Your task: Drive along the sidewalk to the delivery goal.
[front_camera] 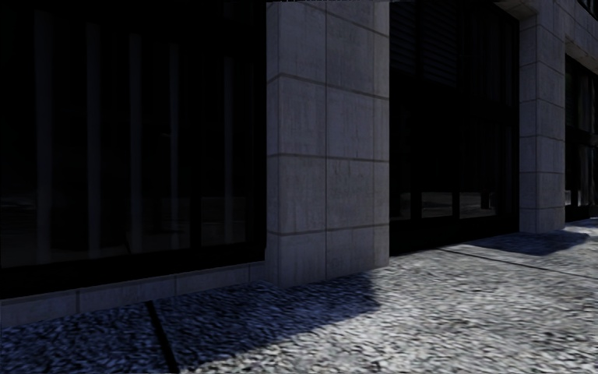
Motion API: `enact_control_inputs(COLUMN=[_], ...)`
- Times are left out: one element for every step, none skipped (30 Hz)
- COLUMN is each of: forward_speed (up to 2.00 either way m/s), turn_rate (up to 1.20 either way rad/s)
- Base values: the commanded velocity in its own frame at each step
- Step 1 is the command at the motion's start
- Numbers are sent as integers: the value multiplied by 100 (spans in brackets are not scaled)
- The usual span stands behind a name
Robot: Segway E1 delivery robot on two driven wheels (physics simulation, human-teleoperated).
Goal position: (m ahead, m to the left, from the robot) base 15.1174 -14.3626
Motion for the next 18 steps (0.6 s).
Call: enact_control_inputs(forward_speed=[135,135,135,135,135,135,135,135,135,135,135,135,135,135,135,135,135,135], turn_rate=[-74,-74,-75,-75,-75,-75,-75,-75,-75,-75,-75,-75,-75,-75,-75,-75,-75,-76])
